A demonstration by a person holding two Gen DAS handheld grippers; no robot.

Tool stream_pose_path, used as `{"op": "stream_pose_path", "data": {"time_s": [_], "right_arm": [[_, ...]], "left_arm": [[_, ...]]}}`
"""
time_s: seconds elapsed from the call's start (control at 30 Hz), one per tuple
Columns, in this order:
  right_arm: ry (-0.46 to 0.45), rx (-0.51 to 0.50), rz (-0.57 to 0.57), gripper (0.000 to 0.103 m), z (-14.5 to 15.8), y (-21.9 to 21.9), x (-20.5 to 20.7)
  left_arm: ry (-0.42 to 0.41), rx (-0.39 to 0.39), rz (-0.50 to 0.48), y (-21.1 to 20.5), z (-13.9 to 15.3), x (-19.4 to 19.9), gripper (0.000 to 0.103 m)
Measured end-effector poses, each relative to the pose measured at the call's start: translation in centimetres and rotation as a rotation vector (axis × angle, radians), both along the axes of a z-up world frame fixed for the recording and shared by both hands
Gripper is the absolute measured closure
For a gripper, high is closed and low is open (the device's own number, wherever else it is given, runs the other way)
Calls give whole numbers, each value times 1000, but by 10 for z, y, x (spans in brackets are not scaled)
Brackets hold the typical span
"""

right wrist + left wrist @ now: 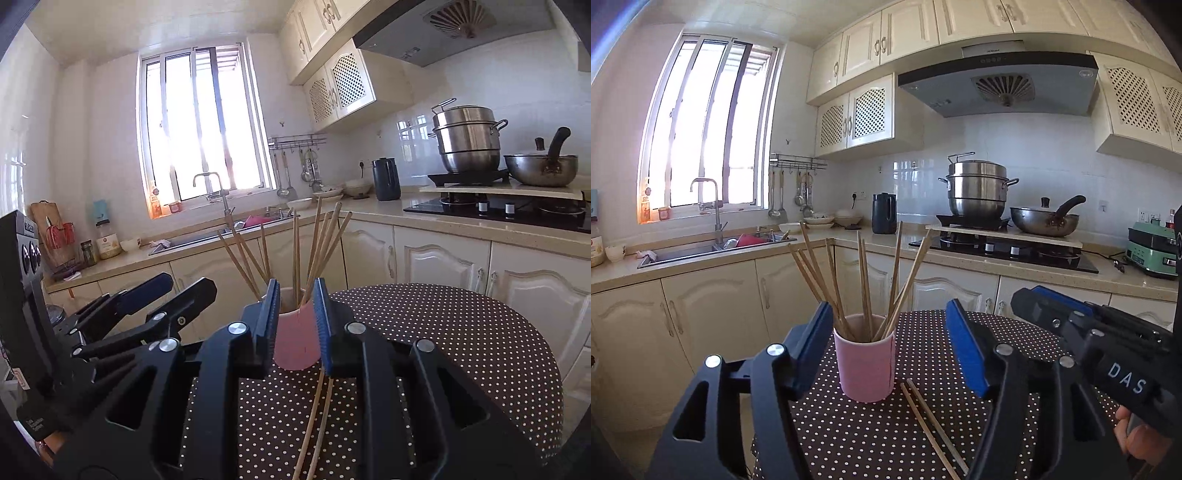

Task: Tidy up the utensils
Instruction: 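Withdraw both open grippers from the cup and position them over the last chopsticks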

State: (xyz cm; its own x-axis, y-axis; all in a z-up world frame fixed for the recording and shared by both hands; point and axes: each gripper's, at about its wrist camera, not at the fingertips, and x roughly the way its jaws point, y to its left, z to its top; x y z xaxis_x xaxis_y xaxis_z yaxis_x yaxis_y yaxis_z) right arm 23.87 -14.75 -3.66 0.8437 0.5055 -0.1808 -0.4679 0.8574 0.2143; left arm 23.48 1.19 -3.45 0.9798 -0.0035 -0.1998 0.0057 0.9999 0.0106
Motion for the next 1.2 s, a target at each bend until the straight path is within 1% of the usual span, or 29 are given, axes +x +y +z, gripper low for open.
{"op": "stream_pose_path", "data": {"time_s": [0.03, 0.1, 0.37, 0.5, 0.63, 0.8, 0.87, 0.9, 1.0, 1.13, 1.2], "right_arm": [[4, 1, -6, 69, -2, -3, -1], [14, 3, -13, 64, -5, -10, -2], [77, -9, -39, 60, -24, -30, 2], [133, -30, -50, 58, -38, -36, 10], [234, -61, -64, 56, -54, -39, 26], [342, -88, -73, 56, -74, -40, 44], [373, -99, -71, 56, -80, -40, 49], [392, -104, -69, 56, -83, -40, 52], [428, -116, -59, 56, -92, -39, 58], [459, -130, -47, 56, -100, -37, 64], [472, -135, -41, 56, -104, -36, 66]], "left_arm": [[4, 3, -7, -3, -1, -1, 40], [16, 5, -12, -8, -5, -2, 39], [103, 28, -41, -29, -26, 8, 38], [239, 4, -72, -31, -43, 29, 38], [376, -25, -65, -28, -65, 51, 38], [494, -90, -68, -19, -91, 71, 38], [564, -113, -63, -15, -103, 83, 38], [602, -110, -54, -14, -110, 89, 38], [665, -104, -42, -14, -124, 102, 38], [739, -60, -11, -19, -137, 116, 39], [762, -39, -7, -23, -143, 124, 45]]}}
